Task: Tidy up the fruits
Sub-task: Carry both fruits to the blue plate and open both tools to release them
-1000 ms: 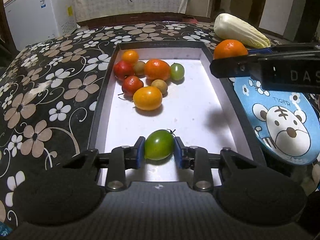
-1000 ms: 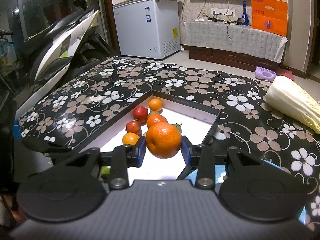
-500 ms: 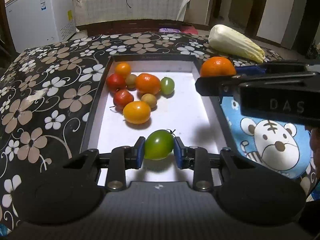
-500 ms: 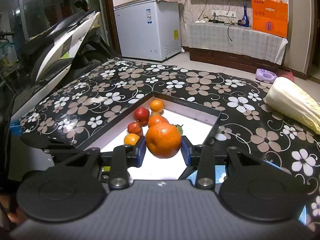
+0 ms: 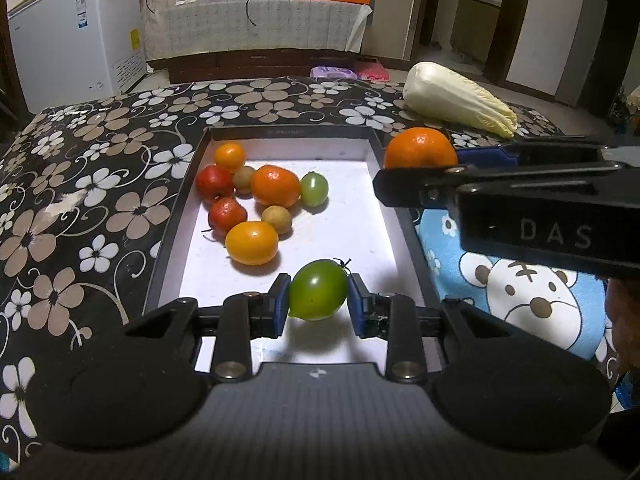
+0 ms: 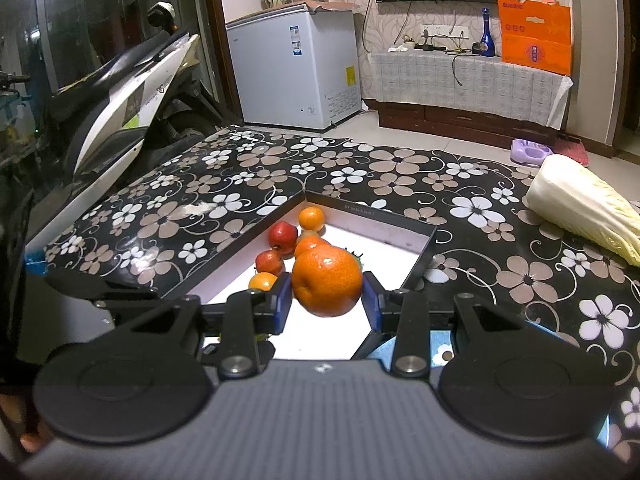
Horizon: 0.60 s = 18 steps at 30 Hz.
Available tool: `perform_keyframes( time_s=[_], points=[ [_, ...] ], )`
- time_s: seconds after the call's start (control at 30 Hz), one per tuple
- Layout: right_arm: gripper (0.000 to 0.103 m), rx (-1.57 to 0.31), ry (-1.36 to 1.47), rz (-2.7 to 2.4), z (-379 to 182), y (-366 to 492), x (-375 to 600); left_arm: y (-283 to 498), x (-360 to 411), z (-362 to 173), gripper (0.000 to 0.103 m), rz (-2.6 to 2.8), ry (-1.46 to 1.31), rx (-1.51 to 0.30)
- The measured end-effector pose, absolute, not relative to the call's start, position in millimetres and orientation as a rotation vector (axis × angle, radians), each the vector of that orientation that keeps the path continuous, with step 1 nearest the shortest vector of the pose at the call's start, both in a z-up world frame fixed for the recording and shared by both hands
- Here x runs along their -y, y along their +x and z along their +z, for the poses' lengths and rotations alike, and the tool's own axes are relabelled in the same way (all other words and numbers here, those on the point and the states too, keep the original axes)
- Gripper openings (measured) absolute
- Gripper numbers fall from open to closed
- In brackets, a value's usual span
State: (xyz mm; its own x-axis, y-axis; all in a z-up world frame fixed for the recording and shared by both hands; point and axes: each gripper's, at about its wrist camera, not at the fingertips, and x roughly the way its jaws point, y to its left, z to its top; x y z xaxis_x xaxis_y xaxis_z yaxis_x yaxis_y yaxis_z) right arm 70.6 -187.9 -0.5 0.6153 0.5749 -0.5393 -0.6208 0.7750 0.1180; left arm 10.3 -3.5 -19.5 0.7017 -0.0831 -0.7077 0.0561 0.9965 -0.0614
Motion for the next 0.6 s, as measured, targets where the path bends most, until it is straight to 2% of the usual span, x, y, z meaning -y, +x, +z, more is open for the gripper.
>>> perform_keyframes(
  time_s=[0.6],
  points=[
    [0.041, -0.583, -0.060, 0.654, 3, 69, 208, 14, 47, -13, 0.035, -0.165, -0.043, -0.769]
  ],
)
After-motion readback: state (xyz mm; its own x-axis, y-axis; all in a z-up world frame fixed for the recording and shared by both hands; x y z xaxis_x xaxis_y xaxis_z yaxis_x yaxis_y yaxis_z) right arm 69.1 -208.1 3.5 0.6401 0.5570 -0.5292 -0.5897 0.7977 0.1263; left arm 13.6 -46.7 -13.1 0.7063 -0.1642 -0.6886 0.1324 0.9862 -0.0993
